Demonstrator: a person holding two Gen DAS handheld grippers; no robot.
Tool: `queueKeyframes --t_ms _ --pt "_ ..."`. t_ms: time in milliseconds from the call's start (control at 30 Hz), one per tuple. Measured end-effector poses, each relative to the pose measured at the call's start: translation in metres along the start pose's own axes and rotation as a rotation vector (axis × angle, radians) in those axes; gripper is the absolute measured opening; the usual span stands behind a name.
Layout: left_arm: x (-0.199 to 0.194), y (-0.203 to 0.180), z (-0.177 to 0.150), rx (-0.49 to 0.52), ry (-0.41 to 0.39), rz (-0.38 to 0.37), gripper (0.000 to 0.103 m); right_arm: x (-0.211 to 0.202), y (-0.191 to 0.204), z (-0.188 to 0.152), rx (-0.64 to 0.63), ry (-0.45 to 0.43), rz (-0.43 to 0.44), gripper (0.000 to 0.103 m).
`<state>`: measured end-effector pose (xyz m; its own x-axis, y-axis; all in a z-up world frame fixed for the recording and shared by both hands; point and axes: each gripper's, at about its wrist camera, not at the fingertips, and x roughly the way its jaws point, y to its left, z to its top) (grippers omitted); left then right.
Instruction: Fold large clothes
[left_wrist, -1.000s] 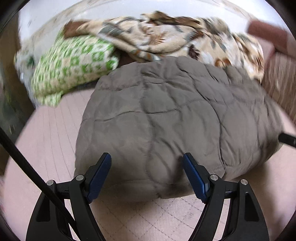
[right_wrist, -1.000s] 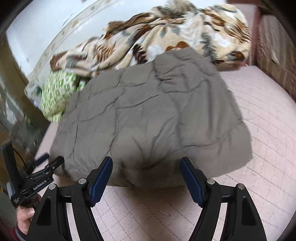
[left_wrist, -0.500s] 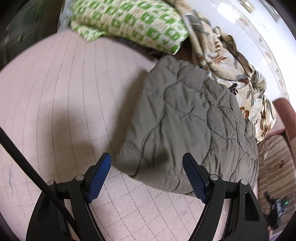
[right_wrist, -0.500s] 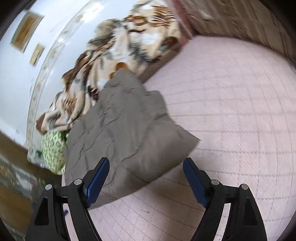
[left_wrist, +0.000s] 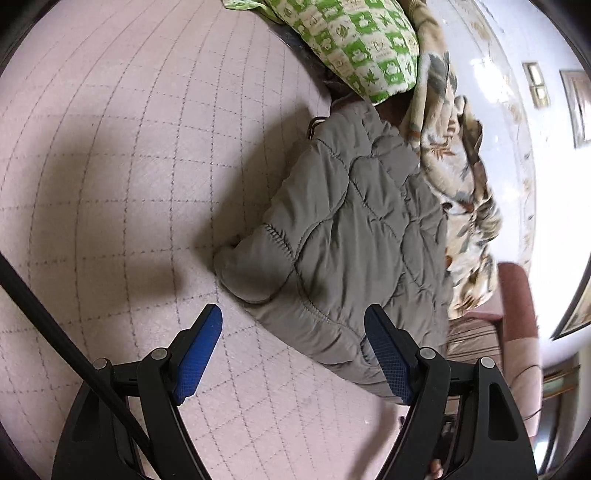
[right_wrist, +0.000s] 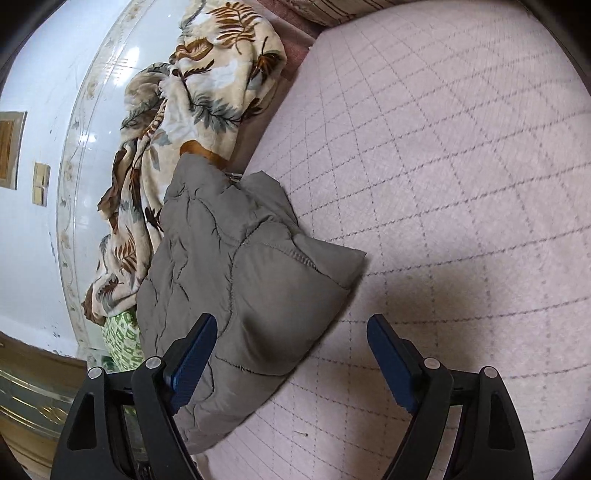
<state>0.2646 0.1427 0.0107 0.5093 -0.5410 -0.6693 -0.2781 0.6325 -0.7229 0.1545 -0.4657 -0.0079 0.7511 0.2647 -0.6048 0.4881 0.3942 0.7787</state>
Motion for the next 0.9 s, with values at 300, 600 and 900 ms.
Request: queueKeyframes --t_ms 300,600,900 --pt "0.030 0.008 0.007 -0.028 -0.009 -0.023 0.078 0.030 -0.014 -0.004 0.079 0.015 0.040 0.087" --pt "0.055 0.013 0.019 -0.048 -0.096 -0.076 0.081 0.045 -0.008 0.000 0.108 -0.060 0.106 0.092" --pt "0.054 -0.007 0.020 0.051 -0.151 -0.011 0.067 0.059 0.009 0.002 0.013 -0.093 0.073 0.052"
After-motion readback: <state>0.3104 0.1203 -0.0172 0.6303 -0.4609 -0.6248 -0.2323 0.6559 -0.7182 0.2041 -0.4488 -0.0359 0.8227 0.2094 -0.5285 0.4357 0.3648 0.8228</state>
